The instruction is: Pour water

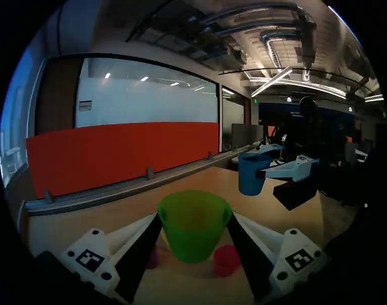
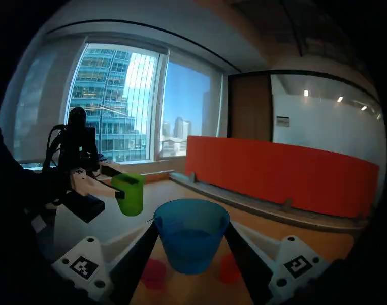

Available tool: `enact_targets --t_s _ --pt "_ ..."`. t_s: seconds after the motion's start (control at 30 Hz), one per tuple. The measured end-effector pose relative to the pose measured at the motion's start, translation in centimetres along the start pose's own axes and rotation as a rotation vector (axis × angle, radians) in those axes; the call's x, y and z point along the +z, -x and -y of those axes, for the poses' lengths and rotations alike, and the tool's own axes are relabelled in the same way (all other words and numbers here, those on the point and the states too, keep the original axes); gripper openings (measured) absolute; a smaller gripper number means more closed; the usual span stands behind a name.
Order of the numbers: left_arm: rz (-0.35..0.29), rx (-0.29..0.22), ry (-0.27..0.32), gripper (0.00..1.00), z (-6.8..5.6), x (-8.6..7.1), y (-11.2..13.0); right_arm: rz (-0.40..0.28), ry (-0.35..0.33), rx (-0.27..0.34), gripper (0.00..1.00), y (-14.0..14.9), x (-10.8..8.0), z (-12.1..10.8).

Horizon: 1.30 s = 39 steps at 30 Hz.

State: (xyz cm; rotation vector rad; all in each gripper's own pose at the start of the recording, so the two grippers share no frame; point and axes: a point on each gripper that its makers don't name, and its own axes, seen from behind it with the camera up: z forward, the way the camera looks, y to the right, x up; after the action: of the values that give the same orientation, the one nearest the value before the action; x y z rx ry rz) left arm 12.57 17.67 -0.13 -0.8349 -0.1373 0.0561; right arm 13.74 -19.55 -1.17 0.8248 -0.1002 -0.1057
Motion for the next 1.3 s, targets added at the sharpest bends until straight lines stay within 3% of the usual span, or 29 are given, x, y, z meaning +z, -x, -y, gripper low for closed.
enact_targets --t_s 0.87,1.3 --pt "-0.026 0.002 0.009 0.88 -0.5 0.5 -0.3 -0.012 -0.015 -0.037 0.91 -1.0 0.2 -0.2" --pt "-0.026 0.018 0.036 0.87 -2.1 0.7 0.1 -0.014 -0.034 -0.099 0.91 -2.2 0.4 0.0"
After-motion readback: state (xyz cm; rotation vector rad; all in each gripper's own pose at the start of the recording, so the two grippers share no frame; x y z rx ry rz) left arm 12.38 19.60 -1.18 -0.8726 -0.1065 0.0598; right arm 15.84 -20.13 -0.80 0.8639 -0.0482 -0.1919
